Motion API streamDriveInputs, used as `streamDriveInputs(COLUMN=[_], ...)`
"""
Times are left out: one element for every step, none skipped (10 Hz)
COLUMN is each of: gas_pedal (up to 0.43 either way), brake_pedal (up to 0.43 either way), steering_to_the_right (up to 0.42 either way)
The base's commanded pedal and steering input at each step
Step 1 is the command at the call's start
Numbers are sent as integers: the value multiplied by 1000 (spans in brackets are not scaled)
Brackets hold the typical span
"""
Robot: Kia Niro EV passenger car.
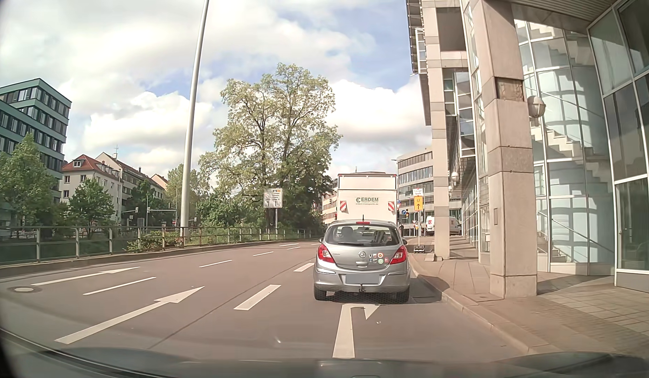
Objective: Follow the waypoints while adhering to traffic rules and regulations
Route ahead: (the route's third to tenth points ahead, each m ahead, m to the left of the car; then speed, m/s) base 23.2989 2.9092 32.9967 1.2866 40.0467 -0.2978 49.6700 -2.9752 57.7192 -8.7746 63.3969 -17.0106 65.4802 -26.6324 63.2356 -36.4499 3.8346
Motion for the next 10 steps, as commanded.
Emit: streamDriveInputs(gas_pedal=[67,20,8,8,8,8,8,8,20,59], brake_pedal=[0,0,0,0,0,0,0,0,0,0], steering_to_the_right=[6,6,7,7,7,7,7,9,12,13])
